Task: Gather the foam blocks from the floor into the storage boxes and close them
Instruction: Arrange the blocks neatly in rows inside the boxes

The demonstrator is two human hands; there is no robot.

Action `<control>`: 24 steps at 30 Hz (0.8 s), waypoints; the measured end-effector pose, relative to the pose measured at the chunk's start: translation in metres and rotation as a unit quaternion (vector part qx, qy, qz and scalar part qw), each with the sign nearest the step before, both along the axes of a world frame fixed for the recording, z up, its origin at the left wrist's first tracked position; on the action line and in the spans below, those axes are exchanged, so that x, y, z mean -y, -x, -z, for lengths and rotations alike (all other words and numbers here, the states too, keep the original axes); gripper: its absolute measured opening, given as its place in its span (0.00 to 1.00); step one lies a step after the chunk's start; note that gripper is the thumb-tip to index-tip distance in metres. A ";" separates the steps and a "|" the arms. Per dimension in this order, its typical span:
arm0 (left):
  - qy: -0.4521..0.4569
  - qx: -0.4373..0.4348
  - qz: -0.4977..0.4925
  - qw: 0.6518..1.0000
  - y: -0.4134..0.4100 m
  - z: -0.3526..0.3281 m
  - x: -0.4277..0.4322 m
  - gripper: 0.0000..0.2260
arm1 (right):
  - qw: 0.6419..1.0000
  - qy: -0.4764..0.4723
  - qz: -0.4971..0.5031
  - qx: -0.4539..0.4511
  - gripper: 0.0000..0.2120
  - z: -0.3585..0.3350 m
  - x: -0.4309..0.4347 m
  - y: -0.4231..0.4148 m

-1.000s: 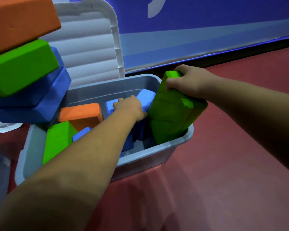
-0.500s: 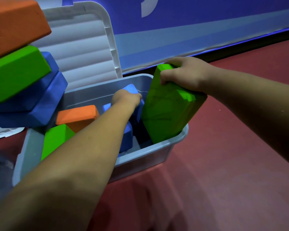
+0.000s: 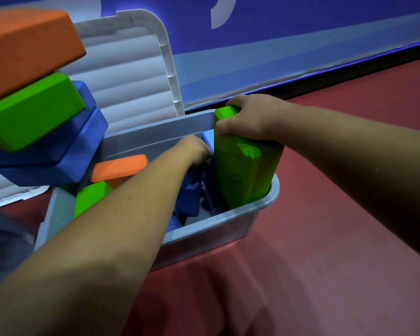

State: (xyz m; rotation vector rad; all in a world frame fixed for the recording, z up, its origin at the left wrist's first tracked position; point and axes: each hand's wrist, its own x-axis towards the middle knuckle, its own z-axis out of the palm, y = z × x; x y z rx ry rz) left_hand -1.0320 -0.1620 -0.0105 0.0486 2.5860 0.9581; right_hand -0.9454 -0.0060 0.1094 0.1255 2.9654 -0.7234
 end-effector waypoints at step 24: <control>0.080 0.008 0.162 0.984 -0.005 0.018 0.019 0.33 | 0.995 -0.095 -0.002 0.005 0.27 0.064 0.015 0.009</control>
